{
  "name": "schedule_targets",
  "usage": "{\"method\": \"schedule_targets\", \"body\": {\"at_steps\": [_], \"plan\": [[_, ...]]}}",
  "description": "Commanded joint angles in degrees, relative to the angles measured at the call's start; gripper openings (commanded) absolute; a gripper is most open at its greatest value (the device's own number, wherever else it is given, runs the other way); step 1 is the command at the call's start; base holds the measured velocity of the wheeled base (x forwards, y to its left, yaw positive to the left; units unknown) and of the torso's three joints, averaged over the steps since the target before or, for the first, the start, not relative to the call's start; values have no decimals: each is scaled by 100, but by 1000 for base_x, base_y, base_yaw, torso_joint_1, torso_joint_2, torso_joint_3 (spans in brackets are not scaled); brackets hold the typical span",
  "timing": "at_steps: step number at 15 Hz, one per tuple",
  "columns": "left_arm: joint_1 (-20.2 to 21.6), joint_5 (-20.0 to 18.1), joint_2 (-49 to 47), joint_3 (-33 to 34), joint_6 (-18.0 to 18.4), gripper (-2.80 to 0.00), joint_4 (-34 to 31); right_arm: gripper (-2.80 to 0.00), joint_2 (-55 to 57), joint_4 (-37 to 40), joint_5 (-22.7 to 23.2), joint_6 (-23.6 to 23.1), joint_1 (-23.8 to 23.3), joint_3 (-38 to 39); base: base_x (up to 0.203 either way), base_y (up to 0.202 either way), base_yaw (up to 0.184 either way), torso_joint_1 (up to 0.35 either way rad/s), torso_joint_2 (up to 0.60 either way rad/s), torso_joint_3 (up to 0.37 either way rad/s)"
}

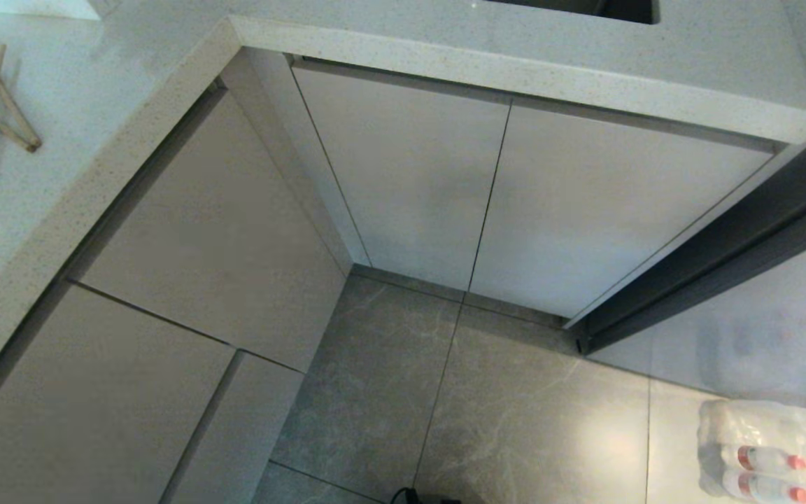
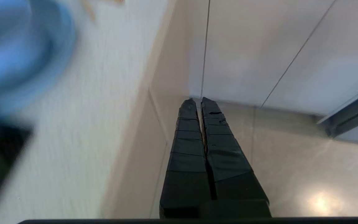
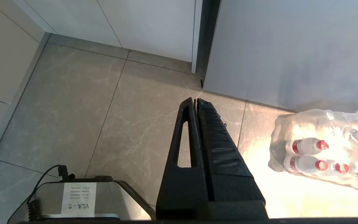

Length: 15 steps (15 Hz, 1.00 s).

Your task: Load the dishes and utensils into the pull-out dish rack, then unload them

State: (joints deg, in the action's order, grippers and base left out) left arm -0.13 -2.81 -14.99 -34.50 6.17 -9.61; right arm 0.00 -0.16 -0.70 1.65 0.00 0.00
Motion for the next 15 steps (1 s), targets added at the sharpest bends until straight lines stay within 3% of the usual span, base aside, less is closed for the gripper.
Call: {"method": "schedule_targets", "body": {"at_steps": [1,4,7,10,11,13,15], "plan": [[12,46,740,655,12,-280,32,-280,9,-2,0,2,0,0,0,0,0,0,0,0],[15,232,1483,1809,-7,-280,96,-280,4,-2,0,2,0,0,0,0,0,0,0,0],[8,500,1508,2445,-65,-280,220,-280,9,-2,0,2,0,0,0,0,0,0,0,0],[5,495,1508,3325,-84,-280,1256,-280,5,-2,0,2,0,0,0,0,0,0,0,0],[5,417,1507,3448,-103,-280,1511,-280,9,-2,0,2,0,0,0,0,0,0,0,0],[5,176,1507,3439,-59,-280,914,-280,8,-2,0,2,0,0,0,0,0,0,0,0],[5,105,1507,3441,-82,-280,925,-280,8,-2,0,2,0,0,0,0,0,0,0,0]]}}
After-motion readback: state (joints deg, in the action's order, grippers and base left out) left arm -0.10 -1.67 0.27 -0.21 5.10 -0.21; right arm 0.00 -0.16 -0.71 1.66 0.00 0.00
